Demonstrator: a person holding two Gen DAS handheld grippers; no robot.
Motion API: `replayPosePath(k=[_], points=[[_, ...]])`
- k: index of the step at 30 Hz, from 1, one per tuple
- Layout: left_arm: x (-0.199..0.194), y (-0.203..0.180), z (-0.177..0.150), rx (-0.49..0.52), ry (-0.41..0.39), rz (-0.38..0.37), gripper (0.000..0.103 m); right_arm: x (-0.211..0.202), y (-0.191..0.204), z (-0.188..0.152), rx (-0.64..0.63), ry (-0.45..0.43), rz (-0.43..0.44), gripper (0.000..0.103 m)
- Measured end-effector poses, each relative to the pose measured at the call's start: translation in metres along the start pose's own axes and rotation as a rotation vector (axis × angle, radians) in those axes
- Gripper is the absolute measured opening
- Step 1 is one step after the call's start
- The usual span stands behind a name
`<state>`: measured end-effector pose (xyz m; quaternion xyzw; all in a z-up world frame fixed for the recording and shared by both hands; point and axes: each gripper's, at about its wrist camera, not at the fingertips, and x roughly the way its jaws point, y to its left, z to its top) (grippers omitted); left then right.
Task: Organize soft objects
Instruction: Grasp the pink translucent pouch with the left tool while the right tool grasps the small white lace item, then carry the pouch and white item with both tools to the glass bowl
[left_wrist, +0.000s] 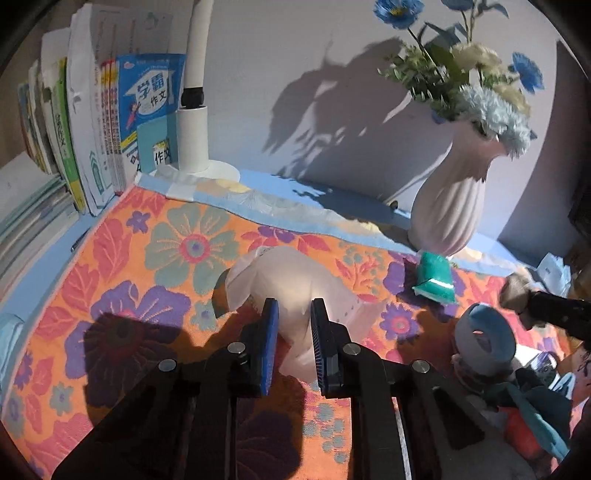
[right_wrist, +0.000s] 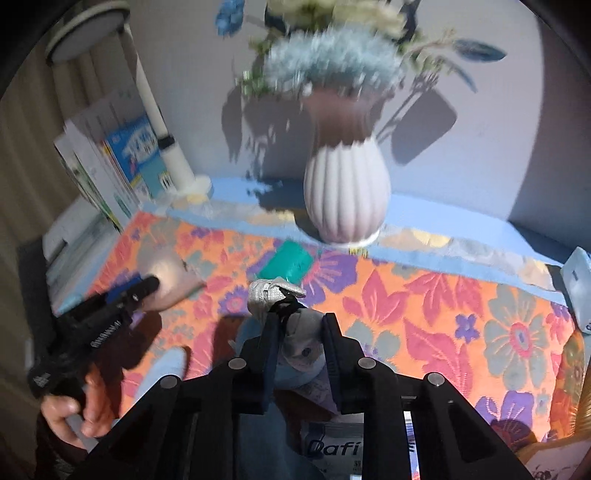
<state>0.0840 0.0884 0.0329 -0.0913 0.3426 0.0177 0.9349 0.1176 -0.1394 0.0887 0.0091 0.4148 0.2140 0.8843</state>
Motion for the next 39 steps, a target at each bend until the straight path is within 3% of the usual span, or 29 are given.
replayPosePath(k=[6,7,8,9,10,11,13,17,21,22,23,25,26,28,30,39], points=[[0.0,0.014,-0.001,-0.079,0.031,-0.086,0.016,-0.035,-0.004,-0.004,0.032,-0.057,-0.031,0.023],[0.003,0.017,-0.002,-0.106,0.054,-0.095,0.024,-0.039,-0.007,-0.005,0.039,-0.059,-0.035,0.023],[0.006,0.019,-0.003,-0.122,0.075,-0.089,0.039,-0.042,-0.011,-0.008,0.054,-0.056,-0.034,0.023],[0.008,0.02,-0.003,-0.134,0.085,-0.084,0.044,-0.044,-0.016,-0.011,0.073,-0.048,-0.029,0.023],[0.008,0.022,-0.002,-0.145,0.088,-0.07,0.058,-0.044,-0.02,-0.012,0.087,-0.042,-0.029,0.023],[0.007,0.023,0.0,-0.152,0.083,-0.057,0.081,-0.044,-0.026,-0.016,0.109,-0.027,-0.035,0.023],[0.003,0.025,0.001,-0.187,0.062,-0.039,0.102,-0.043,-0.035,-0.021,0.142,-0.009,-0.025,0.023],[0.021,0.025,0.012,-0.261,0.168,-0.07,0.102,-0.041,-0.042,-0.026,0.176,0.0,0.004,0.023],[0.042,0.016,0.024,-0.281,0.196,-0.054,0.101,-0.041,-0.038,-0.026,0.161,-0.008,0.014,0.023],[0.047,0.013,0.026,-0.272,0.202,-0.037,0.092,-0.041,-0.037,-0.026,0.158,-0.008,0.014,0.023],[0.054,0.009,0.028,-0.251,0.217,-0.011,0.064,-0.041,-0.036,-0.026,0.152,-0.006,0.014,0.023],[0.066,0.001,0.028,-0.199,0.245,0.017,0.045,-0.04,-0.036,-0.027,0.147,-0.002,0.011,0.023],[0.064,-0.004,0.027,-0.162,0.219,0.051,0.036,-0.04,-0.037,-0.028,0.148,-0.001,0.011,0.023],[0.061,-0.009,0.025,-0.127,0.214,0.043,0.035,-0.042,-0.04,-0.03,0.156,-0.001,0.013,0.023],[0.048,-0.01,0.022,-0.127,0.184,-0.012,0.035,-0.045,-0.042,-0.033,0.168,-0.005,0.012,0.023],[-0.035,-0.041,0.018,-0.043,0.083,-0.14,0.035,-0.085,-0.03,-0.05,0.187,-0.039,-0.01,0.023]])
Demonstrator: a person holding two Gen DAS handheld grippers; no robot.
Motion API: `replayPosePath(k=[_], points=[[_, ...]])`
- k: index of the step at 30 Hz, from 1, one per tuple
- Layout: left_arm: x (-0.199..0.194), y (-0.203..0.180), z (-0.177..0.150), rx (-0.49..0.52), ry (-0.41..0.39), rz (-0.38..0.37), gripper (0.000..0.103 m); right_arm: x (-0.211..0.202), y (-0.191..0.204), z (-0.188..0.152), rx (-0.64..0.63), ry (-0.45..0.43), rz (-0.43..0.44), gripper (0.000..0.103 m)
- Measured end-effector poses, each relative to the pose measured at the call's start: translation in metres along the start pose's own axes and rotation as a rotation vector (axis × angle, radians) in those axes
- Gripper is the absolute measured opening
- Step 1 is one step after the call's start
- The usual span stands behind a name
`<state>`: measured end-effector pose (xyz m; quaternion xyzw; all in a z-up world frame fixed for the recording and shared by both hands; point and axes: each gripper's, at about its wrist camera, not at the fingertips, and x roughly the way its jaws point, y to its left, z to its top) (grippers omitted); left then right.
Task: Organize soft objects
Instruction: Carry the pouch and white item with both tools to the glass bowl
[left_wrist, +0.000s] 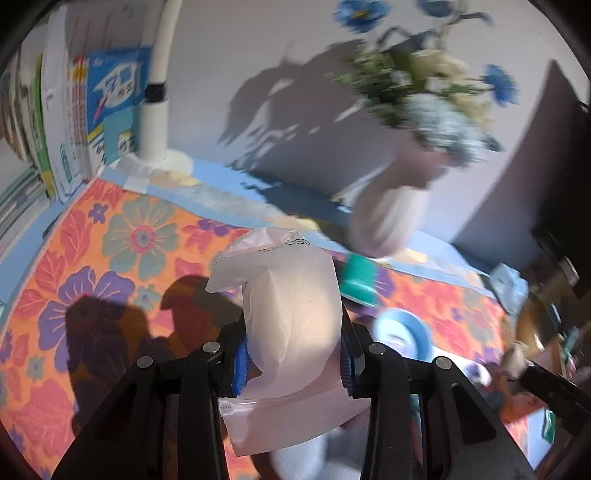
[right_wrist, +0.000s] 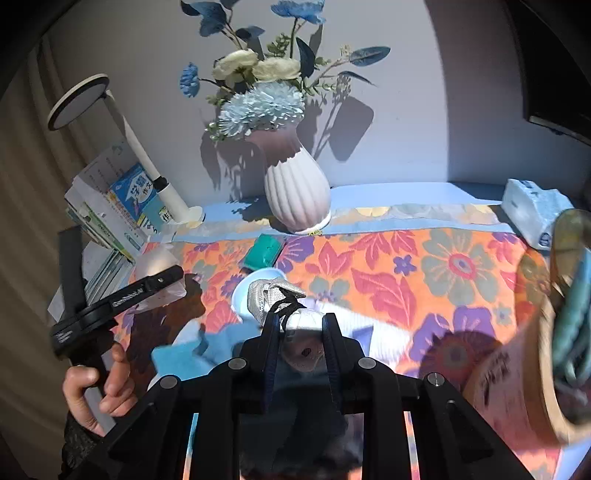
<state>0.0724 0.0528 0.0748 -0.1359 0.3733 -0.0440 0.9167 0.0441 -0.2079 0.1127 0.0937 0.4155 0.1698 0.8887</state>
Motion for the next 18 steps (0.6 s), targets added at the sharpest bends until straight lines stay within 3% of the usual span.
replayPosePath(k=[6,10,14,17,18], points=[[-0.041,-0.042,-0.024,0.086,-0.021,-0.062,0.035,-0.04,0.009,-0.043,-0.037,0.014,-0.134,0.023],[-0.058,-0.07,-0.042,0.141,-0.031,-0.094,0.035,-0.067,-0.021,-0.09,0.038,0.029,-0.274,0.023],[-0.068,-0.095,-0.053,0.184,-0.037,-0.126,0.035,-0.061,-0.065,-0.125,0.166,0.095,-0.31,0.023],[-0.077,-0.109,-0.058,0.206,-0.04,-0.138,0.035,-0.059,-0.079,-0.138,0.213,0.098,-0.238,0.025],[-0.079,-0.111,-0.06,0.209,-0.042,-0.141,0.035,-0.059,-0.08,-0.139,0.206,0.108,-0.221,0.032]])
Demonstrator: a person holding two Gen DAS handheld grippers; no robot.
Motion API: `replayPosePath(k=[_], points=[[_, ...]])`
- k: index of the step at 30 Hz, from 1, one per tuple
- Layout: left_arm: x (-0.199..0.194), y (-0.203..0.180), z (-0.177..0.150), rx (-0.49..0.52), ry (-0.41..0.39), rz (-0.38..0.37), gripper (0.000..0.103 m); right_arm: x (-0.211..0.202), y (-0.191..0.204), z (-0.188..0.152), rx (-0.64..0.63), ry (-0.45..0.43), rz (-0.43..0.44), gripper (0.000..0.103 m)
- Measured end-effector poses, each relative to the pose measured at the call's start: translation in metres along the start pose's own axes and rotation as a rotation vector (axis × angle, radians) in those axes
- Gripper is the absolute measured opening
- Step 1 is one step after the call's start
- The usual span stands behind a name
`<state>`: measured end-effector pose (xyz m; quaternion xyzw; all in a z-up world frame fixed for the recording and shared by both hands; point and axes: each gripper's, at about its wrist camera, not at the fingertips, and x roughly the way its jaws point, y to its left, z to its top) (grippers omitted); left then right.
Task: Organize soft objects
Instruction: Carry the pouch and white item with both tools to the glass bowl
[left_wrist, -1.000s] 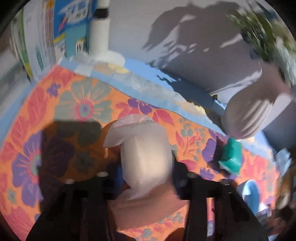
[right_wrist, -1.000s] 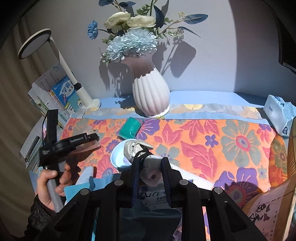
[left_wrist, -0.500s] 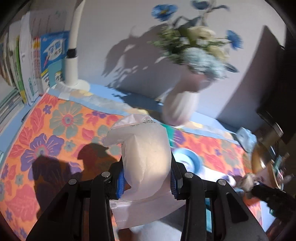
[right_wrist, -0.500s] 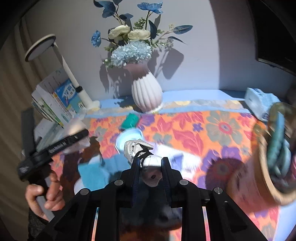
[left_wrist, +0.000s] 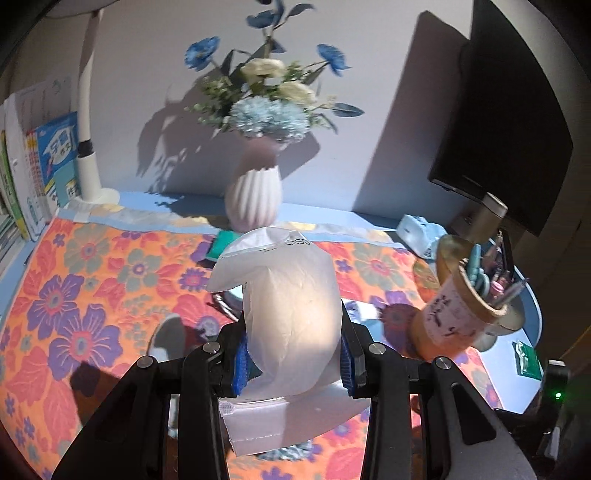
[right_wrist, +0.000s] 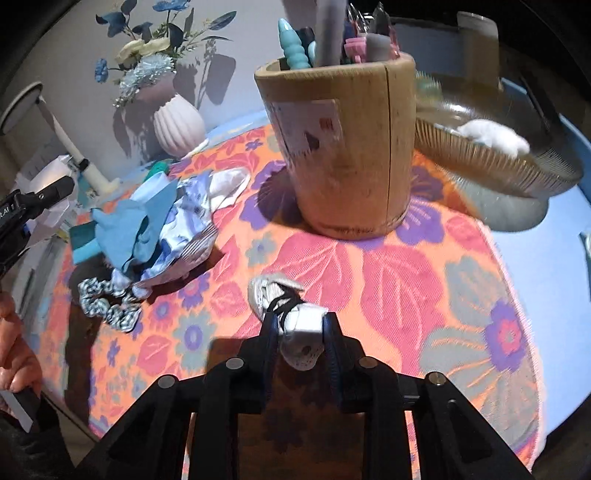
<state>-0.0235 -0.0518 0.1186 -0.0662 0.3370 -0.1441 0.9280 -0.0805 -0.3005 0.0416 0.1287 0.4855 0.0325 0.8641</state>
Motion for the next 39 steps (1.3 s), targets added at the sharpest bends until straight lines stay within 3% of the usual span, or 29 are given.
replayPosePath(k=[1,2,3,7,8,10,12,13,18,27,31,39], points=[[-0.002,-0.002,0.0,0.003,-0.002,-0.002,0.035,0.0,0.001,-0.001,-0.015,0.013,0.014,0.042],[-0.004,-0.006,0.0,0.006,-0.004,-0.003,0.035,0.002,0.002,-0.002,-0.038,0.041,0.042,0.063],[-0.006,-0.009,-0.001,0.011,-0.004,-0.006,0.035,0.002,0.001,-0.002,-0.045,0.039,0.064,0.068],[-0.012,-0.025,-0.006,0.043,0.001,-0.01,0.035,0.006,-0.005,0.005,-0.064,0.016,0.05,0.068],[-0.014,-0.028,-0.008,0.051,0.003,-0.015,0.035,0.01,-0.006,0.007,-0.063,0.022,0.049,0.068],[-0.017,-0.038,-0.013,0.076,0.004,-0.023,0.035,0.008,-0.003,0.008,-0.082,0.004,0.058,0.056],[-0.02,-0.049,-0.018,0.1,0.006,-0.035,0.035,0.009,0.001,0.007,-0.099,0.003,0.05,0.032],[-0.022,-0.055,-0.02,0.109,0.009,-0.046,0.035,0.007,0.002,0.005,-0.106,0.004,0.044,0.03],[-0.026,-0.09,-0.03,0.177,0.022,-0.104,0.035,-0.017,-0.012,0.002,-0.069,-0.026,0.033,0.028],[-0.032,-0.176,-0.043,0.271,0.046,-0.321,0.035,-0.108,-0.085,0.018,0.096,-0.196,-0.05,0.028],[-0.02,-0.217,-0.046,0.283,0.095,-0.411,0.035,-0.133,-0.117,0.024,0.168,-0.258,-0.068,0.028],[0.011,-0.29,-0.025,0.316,0.115,-0.463,0.035,-0.153,-0.16,0.047,0.258,-0.332,-0.09,0.028]])
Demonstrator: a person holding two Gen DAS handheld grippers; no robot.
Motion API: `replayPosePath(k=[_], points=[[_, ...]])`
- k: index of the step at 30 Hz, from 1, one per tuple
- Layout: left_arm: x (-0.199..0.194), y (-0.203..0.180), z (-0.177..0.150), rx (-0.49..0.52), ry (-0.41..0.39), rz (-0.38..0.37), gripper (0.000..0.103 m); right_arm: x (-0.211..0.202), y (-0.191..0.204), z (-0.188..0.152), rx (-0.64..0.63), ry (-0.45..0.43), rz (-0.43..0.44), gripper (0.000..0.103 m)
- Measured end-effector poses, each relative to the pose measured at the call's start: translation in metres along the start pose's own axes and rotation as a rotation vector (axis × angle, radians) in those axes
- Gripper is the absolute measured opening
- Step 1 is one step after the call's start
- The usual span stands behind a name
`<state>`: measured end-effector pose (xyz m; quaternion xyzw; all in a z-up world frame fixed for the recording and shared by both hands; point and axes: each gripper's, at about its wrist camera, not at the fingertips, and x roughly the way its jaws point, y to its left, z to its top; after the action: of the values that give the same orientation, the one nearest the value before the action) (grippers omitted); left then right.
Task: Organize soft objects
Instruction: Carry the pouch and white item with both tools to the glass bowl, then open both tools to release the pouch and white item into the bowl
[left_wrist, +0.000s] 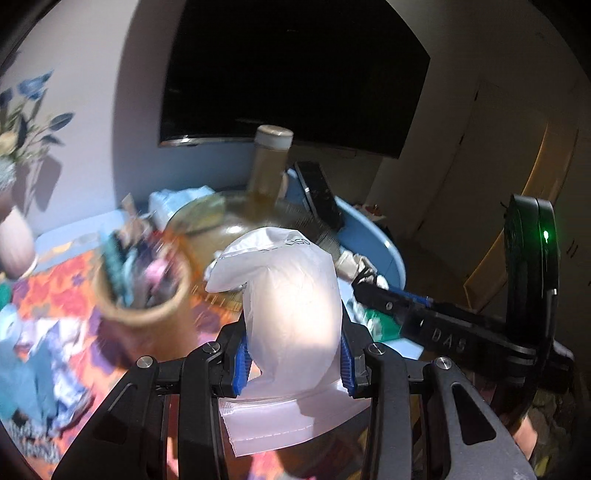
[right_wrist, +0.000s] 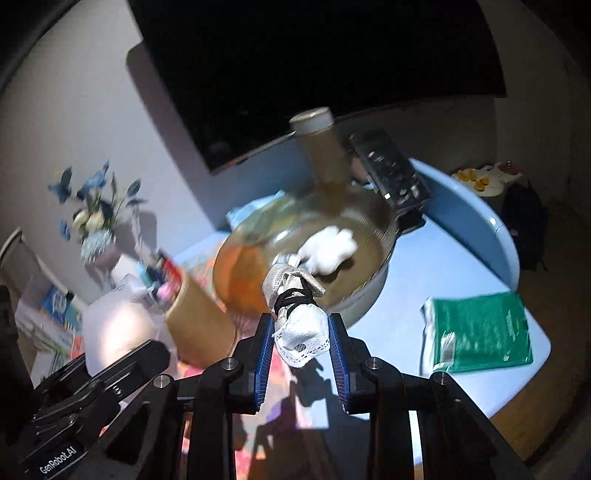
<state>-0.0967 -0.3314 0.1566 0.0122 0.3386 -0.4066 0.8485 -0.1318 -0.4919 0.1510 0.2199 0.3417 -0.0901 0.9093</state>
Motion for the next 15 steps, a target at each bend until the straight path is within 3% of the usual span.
replayPosePath(k=[6,11,12,13,14,15], points=[[0.03,-0.006,0.034,-0.023,-0.01,-0.005,0.035,0.017,-0.021,0.033,0.059,-0.02,-0.01,0.028],[0.062,0.007,0.05,-0.057,0.016,0.002,0.037,0.051,-0.035,0.05,0.097,0.031,-0.029,0.029],[0.066,0.01,0.052,-0.06,0.017,0.004,0.041,0.056,-0.037,0.053,0.104,0.038,-0.024,0.031],[0.071,0.012,0.054,-0.061,0.018,0.01,0.058,0.061,-0.04,0.054,0.114,0.044,-0.015,0.035],[0.076,0.014,0.056,-0.061,0.02,0.018,0.079,0.066,-0.043,0.056,0.12,0.049,-0.002,0.052],[0.078,0.016,0.058,-0.062,0.004,0.029,0.086,0.068,-0.044,0.057,0.119,0.048,-0.001,0.059]])
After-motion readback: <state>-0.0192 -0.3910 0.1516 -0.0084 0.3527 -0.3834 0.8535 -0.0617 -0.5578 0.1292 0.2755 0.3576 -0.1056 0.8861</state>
